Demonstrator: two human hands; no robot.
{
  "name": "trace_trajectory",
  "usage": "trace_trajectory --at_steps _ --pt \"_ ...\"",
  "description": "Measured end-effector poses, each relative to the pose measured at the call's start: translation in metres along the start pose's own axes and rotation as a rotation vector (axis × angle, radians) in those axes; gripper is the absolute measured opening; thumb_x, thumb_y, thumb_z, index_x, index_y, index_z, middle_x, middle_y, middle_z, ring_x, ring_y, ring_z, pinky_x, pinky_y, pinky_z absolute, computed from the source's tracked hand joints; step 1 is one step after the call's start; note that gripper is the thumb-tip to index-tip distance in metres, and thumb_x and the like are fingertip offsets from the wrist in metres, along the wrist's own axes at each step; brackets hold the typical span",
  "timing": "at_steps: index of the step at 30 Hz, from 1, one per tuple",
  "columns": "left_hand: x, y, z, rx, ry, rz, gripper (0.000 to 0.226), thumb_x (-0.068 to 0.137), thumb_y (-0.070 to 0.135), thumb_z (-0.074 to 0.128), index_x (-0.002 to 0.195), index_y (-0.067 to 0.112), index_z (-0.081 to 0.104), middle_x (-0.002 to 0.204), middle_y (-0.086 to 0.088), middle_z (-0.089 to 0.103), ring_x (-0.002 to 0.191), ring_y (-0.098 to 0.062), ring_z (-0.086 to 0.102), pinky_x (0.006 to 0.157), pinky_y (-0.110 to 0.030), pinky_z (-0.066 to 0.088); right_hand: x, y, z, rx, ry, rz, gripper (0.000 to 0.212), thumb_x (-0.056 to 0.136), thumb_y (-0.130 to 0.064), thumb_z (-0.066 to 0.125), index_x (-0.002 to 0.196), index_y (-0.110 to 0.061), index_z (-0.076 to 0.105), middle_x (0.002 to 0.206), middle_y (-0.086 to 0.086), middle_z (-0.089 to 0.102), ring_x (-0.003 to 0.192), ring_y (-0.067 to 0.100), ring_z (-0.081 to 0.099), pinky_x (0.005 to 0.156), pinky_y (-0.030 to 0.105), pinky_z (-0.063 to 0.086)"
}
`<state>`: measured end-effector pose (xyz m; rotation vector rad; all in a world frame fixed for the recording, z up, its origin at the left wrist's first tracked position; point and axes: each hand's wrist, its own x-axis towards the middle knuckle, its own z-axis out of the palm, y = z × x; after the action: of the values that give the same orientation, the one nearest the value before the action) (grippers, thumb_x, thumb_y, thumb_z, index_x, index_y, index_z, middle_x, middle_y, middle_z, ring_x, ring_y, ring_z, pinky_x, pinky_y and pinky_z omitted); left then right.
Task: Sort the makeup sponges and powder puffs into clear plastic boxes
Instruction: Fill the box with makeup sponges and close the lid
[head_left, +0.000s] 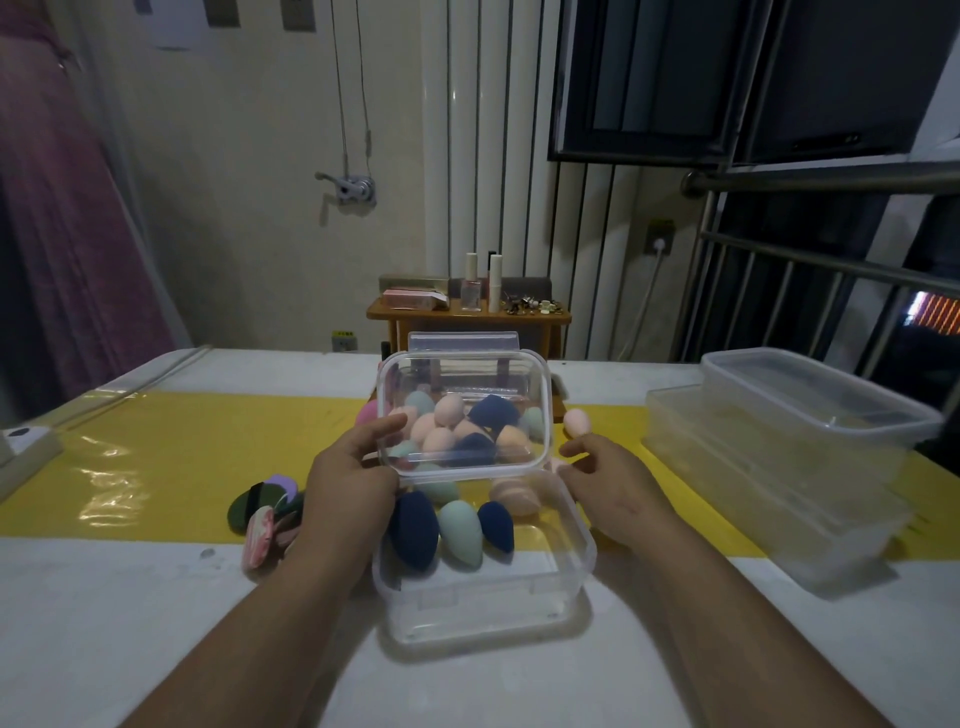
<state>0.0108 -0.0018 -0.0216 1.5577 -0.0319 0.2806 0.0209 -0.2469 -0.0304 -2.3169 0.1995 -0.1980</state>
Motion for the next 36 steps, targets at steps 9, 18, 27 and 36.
trace_trajectory --at_steps 9,18,27,36 --pt "0.002 -0.003 0.000 -0.001 0.007 0.012 0.063 0.080 -0.021 0.054 0.099 0.038 0.069 0.106 0.011 0.069 0.098 -0.009 0.065 0.072 -0.024 0.057 -0.004 -0.010 -0.008 0.270 0.296 -0.034 0.015 0.089 -0.020 0.065 0.102 -0.028 0.066 0.107 -0.002 0.064 0.092 0.018 0.059 0.070 0.028 0.048" --pt "0.002 -0.003 0.000 -0.005 0.007 0.002 0.064 0.080 -0.020 0.053 0.098 0.039 0.069 0.111 0.007 0.068 0.102 -0.014 0.064 0.079 -0.031 0.058 -0.019 -0.028 -0.024 0.406 0.284 -0.208 0.027 0.083 -0.014 0.070 0.104 -0.029 0.061 0.100 -0.001 0.067 0.089 0.014 0.062 0.070 0.029 0.050" --pt "0.000 -0.002 0.000 -0.025 -0.001 -0.008 0.062 0.080 -0.021 0.052 0.109 0.032 0.069 0.111 0.007 0.067 0.101 -0.011 0.063 0.076 -0.026 0.058 -0.037 -0.043 -0.025 0.065 0.016 -0.281 0.013 0.071 -0.017 0.077 0.072 -0.029 0.072 0.077 -0.010 0.067 0.072 0.004 0.054 0.068 0.028 0.042" --pt "0.002 -0.004 0.000 -0.024 -0.004 0.006 0.063 0.080 -0.021 0.053 0.103 0.036 0.069 0.114 0.003 0.068 0.103 -0.016 0.064 0.073 -0.026 0.057 -0.048 -0.054 -0.022 -0.253 -0.125 -0.249 0.012 0.083 -0.024 0.072 0.092 -0.026 0.079 0.119 -0.002 0.068 0.127 0.015 0.049 0.081 0.022 0.039"
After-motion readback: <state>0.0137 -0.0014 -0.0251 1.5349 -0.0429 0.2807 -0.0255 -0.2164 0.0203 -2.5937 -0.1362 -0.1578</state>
